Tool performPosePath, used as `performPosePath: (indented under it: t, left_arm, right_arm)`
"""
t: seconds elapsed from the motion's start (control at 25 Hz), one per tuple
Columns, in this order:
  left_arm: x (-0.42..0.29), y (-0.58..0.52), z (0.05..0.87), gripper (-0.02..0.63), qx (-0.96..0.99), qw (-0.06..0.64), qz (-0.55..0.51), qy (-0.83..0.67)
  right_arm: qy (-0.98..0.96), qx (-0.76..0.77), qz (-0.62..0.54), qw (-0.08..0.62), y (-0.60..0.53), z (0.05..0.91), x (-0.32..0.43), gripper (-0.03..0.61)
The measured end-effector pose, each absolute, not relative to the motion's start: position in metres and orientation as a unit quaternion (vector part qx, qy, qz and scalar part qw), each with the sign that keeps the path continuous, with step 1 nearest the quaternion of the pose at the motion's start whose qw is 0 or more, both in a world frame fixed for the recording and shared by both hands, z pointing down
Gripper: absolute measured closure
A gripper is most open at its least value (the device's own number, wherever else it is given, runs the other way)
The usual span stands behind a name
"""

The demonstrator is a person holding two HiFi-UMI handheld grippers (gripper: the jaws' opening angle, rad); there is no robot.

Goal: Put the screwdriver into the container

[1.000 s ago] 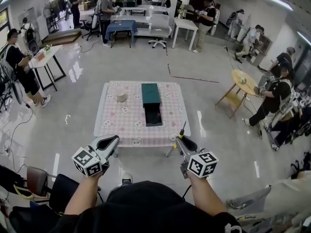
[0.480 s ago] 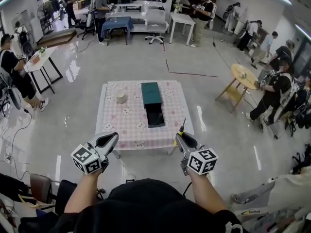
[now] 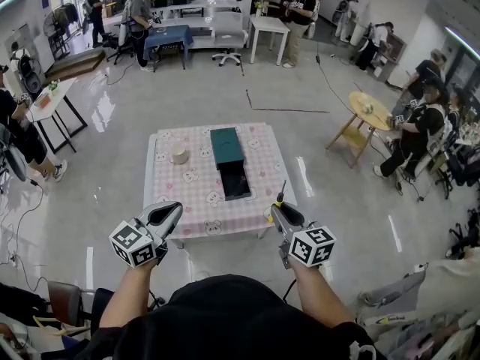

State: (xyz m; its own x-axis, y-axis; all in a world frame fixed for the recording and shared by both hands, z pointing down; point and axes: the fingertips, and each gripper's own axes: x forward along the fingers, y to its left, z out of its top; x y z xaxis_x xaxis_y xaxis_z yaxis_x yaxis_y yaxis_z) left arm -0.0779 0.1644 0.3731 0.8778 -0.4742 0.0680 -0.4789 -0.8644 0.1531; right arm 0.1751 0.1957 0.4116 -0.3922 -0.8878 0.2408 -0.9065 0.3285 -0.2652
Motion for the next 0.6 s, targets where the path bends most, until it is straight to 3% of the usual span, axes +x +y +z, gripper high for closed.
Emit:
performPosePath:
  t: [0.6]
  left_arm:
    - [-0.081, 0.123, 0.383, 0.614, 0.969, 0.091, 0.019, -0.229]
  right_arm:
    - [-0.8, 0.568, 0.192, 0.024, 0.164, 0.422, 0.174, 0.474]
